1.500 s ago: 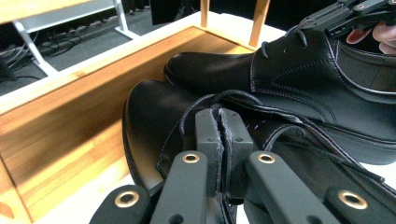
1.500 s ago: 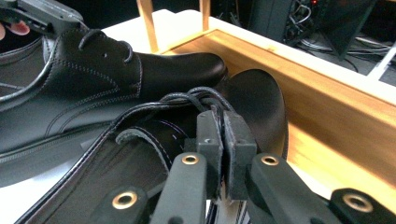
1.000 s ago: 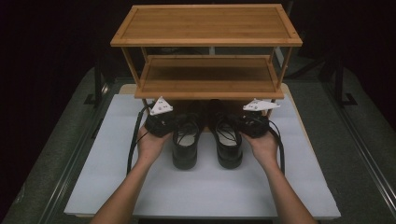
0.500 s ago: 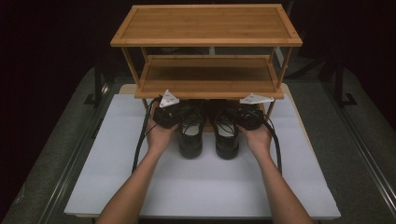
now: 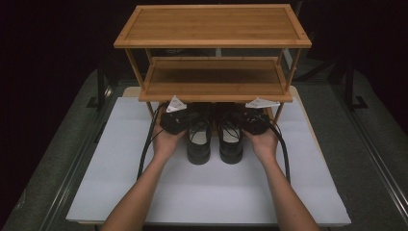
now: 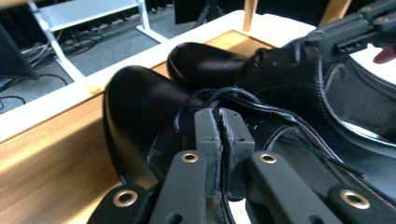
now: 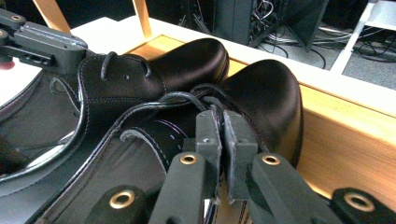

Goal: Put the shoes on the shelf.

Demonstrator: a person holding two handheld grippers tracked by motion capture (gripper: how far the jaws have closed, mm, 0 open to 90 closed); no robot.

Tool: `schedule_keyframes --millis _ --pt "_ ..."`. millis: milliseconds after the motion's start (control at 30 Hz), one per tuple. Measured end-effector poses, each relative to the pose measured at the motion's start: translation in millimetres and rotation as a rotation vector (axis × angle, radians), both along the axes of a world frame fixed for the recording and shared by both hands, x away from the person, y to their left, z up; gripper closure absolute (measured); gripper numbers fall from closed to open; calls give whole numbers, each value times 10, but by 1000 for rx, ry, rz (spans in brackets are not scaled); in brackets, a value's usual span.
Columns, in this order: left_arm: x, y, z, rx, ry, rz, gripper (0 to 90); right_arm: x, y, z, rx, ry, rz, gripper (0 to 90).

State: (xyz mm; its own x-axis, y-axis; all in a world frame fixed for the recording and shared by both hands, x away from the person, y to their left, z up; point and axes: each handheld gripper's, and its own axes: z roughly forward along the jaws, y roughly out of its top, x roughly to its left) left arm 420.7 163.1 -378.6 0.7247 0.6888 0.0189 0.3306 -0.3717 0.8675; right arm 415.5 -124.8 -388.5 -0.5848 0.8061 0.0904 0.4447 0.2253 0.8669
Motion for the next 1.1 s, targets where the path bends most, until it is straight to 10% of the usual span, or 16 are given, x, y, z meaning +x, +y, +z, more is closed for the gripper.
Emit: schedule_keyframes --millis 200,467,833,1100 --pt "-15 51 7 -12 17 -7 800 -26 -6 -8 -1 -3 8 790" --pt "-205 207 173 -11 22 -51 401 -189 -164 136 2 40 40 387" --pt "-581 338 220 24 23 -130 240 -546 -338 176 48 31 97 257" --pt "-815 464 -10 37 48 -131 183 -848 -416 8 33 34 141 207"
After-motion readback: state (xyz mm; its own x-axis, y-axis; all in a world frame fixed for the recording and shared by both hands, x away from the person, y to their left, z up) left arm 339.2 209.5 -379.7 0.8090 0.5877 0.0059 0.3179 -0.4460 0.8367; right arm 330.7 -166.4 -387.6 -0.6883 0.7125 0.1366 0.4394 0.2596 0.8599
